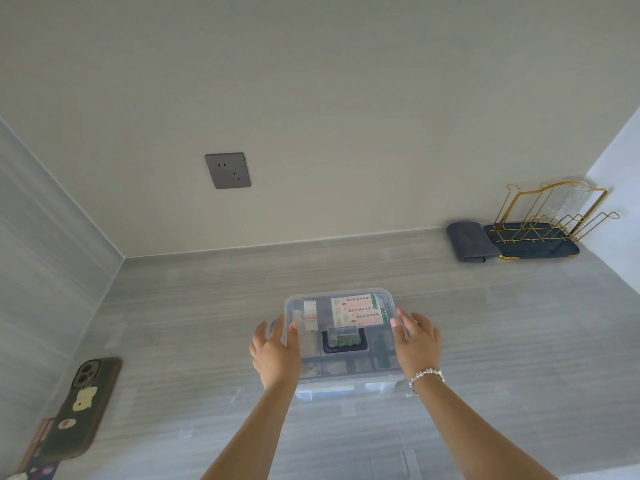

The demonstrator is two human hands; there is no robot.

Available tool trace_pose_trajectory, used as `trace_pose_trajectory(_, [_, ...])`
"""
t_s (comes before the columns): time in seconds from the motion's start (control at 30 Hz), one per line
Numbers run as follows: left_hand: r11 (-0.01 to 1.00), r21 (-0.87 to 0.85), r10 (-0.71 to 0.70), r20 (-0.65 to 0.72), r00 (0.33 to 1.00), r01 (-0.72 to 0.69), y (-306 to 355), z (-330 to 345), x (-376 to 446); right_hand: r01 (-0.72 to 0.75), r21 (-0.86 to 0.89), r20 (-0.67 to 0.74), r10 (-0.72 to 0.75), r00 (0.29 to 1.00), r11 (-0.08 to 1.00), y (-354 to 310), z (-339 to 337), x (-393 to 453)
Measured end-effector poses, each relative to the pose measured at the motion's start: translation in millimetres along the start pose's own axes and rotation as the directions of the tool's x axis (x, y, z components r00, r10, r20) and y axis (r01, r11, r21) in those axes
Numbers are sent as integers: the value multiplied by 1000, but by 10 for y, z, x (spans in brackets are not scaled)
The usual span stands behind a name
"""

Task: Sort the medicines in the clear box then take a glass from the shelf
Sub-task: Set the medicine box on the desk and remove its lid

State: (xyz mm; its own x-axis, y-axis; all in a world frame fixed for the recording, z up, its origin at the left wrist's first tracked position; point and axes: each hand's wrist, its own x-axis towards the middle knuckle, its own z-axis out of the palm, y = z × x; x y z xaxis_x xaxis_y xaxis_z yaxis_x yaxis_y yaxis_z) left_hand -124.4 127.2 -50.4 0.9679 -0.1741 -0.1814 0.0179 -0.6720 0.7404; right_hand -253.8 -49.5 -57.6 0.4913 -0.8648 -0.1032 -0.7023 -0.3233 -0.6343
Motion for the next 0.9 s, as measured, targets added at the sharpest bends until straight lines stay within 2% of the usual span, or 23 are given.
trace_pose_trajectory(0.1, [999,-15,-34,31,999,34,48,-28,13,-46,9,55,46,997,999,-54,-19,-29])
trace_pose_trajectory(0.23, [951,-310,16,93,996,14,166,-79,-52,-105,251,49,95,994,962,-184,-42,-86])
trace_pose_trajectory(0.33, [901,-434,25,49,998,-2,259,-177,-146,-92,455,17,95,995,886,-256,-124,-161])
trace_pose_trajectory(0.4, [880,-475,9,25,1000,4,325,-219,-185,-84,528,-11,106,994,845,-312,-210,-211])
trace_pose_trajectory(0.53, [855,-519,8,-18,1000,-16,576,-292,-225,-89,662,-137,237,962,744,-413,-432,-218])
trace_pose_trajectory(0.67, [864,-502,58,49,997,-25,922,-240,-242,-38,656,-197,220,955,754,-400,-688,-65])
trace_pose_trajectory(0.77, [882,-467,113,84,990,-62,1205,-83,-297,-58,671,-221,274,936,739,-317,-909,108])
trace_pose_trajectory(0.9, [812,-581,139,111,984,-50,1598,242,-383,-96,705,-250,373,893,702,-93,-1262,375])
